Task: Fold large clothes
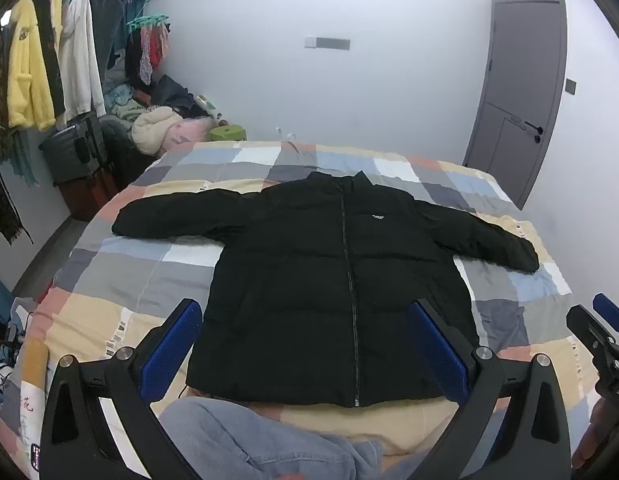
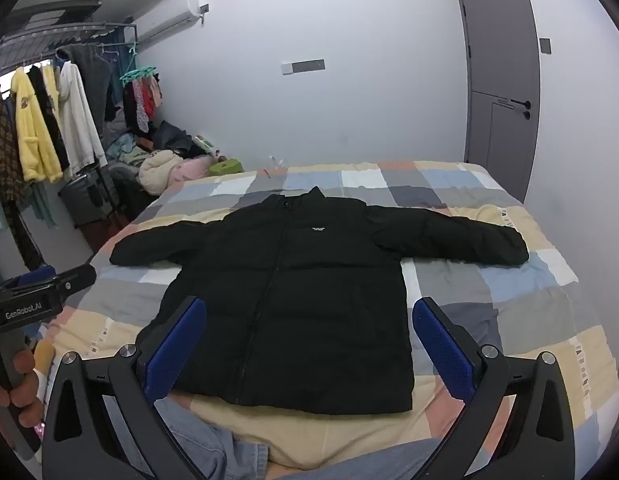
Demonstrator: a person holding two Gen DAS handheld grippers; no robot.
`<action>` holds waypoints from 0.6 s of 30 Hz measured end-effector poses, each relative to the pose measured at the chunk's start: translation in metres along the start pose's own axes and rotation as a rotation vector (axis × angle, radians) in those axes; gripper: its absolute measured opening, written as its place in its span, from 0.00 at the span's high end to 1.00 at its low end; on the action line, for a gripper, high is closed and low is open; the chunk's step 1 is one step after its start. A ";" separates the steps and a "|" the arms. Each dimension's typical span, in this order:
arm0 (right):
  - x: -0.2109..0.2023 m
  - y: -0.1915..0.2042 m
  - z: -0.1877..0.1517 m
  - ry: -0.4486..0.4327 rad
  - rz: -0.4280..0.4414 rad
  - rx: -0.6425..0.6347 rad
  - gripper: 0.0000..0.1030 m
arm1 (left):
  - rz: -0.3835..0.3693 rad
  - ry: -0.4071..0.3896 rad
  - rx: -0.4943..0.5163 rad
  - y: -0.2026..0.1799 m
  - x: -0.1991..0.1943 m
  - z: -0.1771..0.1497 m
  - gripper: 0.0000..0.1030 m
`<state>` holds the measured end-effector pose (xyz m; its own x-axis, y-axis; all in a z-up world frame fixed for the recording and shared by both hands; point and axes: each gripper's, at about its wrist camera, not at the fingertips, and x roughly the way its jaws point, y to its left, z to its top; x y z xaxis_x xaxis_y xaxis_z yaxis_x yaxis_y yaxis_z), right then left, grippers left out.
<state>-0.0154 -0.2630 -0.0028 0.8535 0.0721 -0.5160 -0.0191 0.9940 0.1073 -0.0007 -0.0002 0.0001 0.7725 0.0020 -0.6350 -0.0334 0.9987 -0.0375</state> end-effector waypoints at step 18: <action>-0.008 -0.001 -0.002 -0.004 -0.009 0.003 0.00 | -0.010 0.012 -0.008 -0.001 -0.011 -0.001 0.00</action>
<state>-0.0229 -0.2646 -0.0004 0.8555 0.0625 -0.5140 -0.0095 0.9944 0.1051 -0.0100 -0.0009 0.0063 0.7653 -0.0088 -0.6436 -0.0306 0.9983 -0.0500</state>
